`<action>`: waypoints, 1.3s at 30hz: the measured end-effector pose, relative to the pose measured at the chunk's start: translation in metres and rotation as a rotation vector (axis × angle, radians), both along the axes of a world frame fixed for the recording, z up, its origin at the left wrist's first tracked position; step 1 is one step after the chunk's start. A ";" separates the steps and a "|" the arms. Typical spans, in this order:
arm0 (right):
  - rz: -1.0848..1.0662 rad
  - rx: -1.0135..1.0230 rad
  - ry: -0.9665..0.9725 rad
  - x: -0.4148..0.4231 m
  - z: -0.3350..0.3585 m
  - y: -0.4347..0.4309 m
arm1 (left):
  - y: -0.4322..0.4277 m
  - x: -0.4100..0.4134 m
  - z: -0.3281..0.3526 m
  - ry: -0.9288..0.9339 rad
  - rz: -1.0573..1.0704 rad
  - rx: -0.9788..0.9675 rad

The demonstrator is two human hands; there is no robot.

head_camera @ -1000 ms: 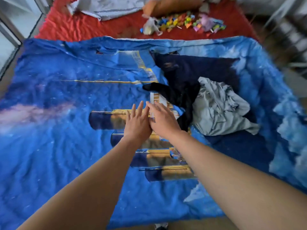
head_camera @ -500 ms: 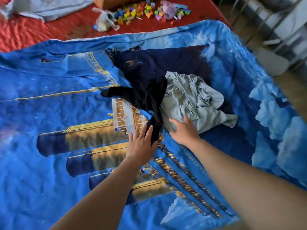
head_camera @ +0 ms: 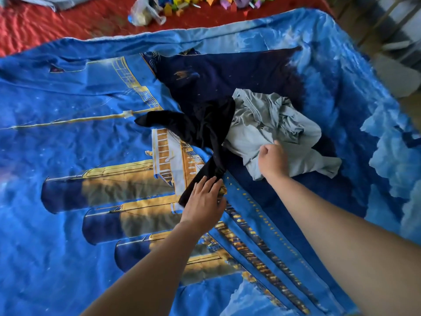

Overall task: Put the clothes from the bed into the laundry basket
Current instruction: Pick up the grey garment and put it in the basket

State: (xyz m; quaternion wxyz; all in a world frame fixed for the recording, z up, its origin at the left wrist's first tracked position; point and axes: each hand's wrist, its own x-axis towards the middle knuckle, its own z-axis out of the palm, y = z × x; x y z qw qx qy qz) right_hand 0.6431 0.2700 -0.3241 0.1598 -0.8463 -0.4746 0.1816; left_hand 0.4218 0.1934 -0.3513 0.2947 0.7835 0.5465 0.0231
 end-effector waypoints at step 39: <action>0.176 0.464 0.982 -0.153 0.258 0.005 | 0.078 -0.077 0.281 -1.845 0.575 -0.693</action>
